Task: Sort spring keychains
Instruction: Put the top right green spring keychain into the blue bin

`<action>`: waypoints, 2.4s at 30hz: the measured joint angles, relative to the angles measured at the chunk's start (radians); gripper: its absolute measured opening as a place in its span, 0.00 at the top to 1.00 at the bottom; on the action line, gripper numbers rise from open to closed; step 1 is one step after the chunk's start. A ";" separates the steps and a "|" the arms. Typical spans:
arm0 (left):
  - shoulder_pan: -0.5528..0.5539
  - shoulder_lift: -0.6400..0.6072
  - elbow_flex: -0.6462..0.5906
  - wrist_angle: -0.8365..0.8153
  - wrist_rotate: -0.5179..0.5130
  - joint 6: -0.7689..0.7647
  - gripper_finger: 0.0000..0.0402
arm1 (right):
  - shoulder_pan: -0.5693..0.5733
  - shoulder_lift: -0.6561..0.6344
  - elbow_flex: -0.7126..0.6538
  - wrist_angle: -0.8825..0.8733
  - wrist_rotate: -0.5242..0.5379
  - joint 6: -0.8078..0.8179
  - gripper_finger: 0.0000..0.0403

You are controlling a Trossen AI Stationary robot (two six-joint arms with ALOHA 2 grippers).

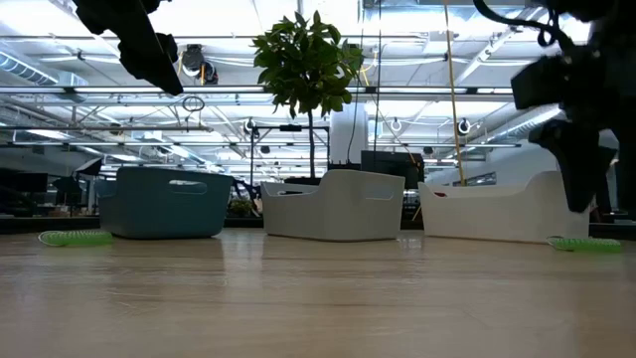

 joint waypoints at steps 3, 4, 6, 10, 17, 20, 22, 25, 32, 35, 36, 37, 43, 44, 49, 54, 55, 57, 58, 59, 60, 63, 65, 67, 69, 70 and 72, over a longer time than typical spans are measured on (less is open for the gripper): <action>0.000 0.000 0.000 0.000 0.000 0.001 0.27 | 0.000 0.004 -0.040 0.040 -0.010 0.003 0.37; 0.000 0.000 0.000 0.000 0.000 0.001 0.27 | 0.000 0.004 -0.048 0.045 -0.009 0.008 0.37; 0.000 0.000 0.000 -0.001 0.000 0.001 0.27 | 0.000 0.004 -0.057 0.046 -0.006 0.015 0.37; 0.000 0.000 0.000 -0.002 0.000 0.001 0.27 | 0.000 0.004 -0.069 0.058 -0.005 0.014 0.37; 0.000 0.000 0.000 -0.002 -0.001 0.001 0.27 | -0.002 0.003 -0.110 0.140 0.004 -0.005 0.40; 0.000 0.000 0.000 -0.003 -0.001 0.001 0.27 | -0.003 0.003 -0.115 0.151 0.025 -0.005 0.42; 0.000 0.000 0.000 -0.003 -0.001 0.000 0.27 | -0.003 0.003 -0.116 0.152 0.032 -0.005 0.43; 0.000 0.000 0.000 -0.004 -0.001 0.000 0.27 | -0.003 0.003 -0.119 0.156 0.046 -0.005 0.44; 0.000 0.000 0.000 -0.004 -0.001 -0.012 0.27 | -0.003 0.002 -0.177 0.241 0.041 0.010 0.48; 0.000 0.000 0.000 -0.005 -0.001 -0.016 0.27 | -0.003 0.001 -0.184 0.249 0.033 0.019 0.51; 0.000 0.000 0.000 -0.006 -0.001 -0.016 0.27 | -0.003 0.001 -0.184 0.249 0.032 0.020 0.53; 0.000 0.000 0.000 -0.006 0.000 -0.017 0.27 | -0.003 0.001 -0.184 0.249 0.032 0.021 0.54; 0.000 0.000 0.000 -0.006 0.000 -0.018 0.27 | -0.003 0.001 -0.185 0.250 0.028 0.017 0.69; 0.000 0.000 0.000 -0.006 0.000 -0.018 0.27 | -0.003 0.002 -0.185 0.250 0.028 0.017 0.73; 0.000 0.000 0.000 -0.006 0.000 -0.018 0.27 | -0.003 0.002 -0.185 0.249 0.025 0.017 0.94; 0.000 0.000 0.000 -0.006 0.000 -0.018 0.27 | -0.003 0.002 -0.185 0.248 0.023 0.047 0.97; 0.000 0.000 0.000 -0.006 0.000 -0.018 0.27 | -0.002 0.002 -0.185 0.247 0.023 0.050 0.98; 0.000 0.000 0.000 -0.006 0.000 -0.018 0.27 | 0.003 0.002 -0.185 0.246 0.025 0.048 0.99; 0.000 0.000 0.000 -0.006 0.000 -0.017 0.27 | 0.007 0.002 -0.185 0.246 0.033 0.048 0.99; 0.000 0.000 0.000 -0.006 0.000 -0.017 0.27 | 0.012 0.003 -0.185 0.246 0.043 0.049 0.99; 0.000 0.000 0.000 -0.006 0.000 -0.017 0.27 | 0.017 0.002 -0.186 0.249 0.050 0.047 0.99; 0.000 0.000 0.000 -0.006 0.000 -0.017 0.27 | 0.041 -0.012 -0.188 0.264 0.070 0.043 0.99; 0.000 0.000 0.000 -0.006 0.000 -0.017 0.27 | 0.061 -0.025 -0.179 0.271 0.075 0.043 1.00; 0.000 0.000 0.000 -0.006 0.000 -0.015 0.27 | 0.081 -0.045 -0.167 0.287 0.097 0.043 1.00; 0.001 0.000 0.000 -0.005 0.000 -0.010 0.27 | 0.104 -0.055 -0.158 0.290 0.122 0.043 1.00; 0.001 0.000 0.000 -0.004 0.000 -0.010 0.27 | 0.114 -0.061 -0.156 0.299 0.133 0.040 1.00; 0.002 0.000 0.000 0.000 -0.001 -0.006 0.27 | 0.132 -0.072 -0.150 0.344 0.148 0.019 1.00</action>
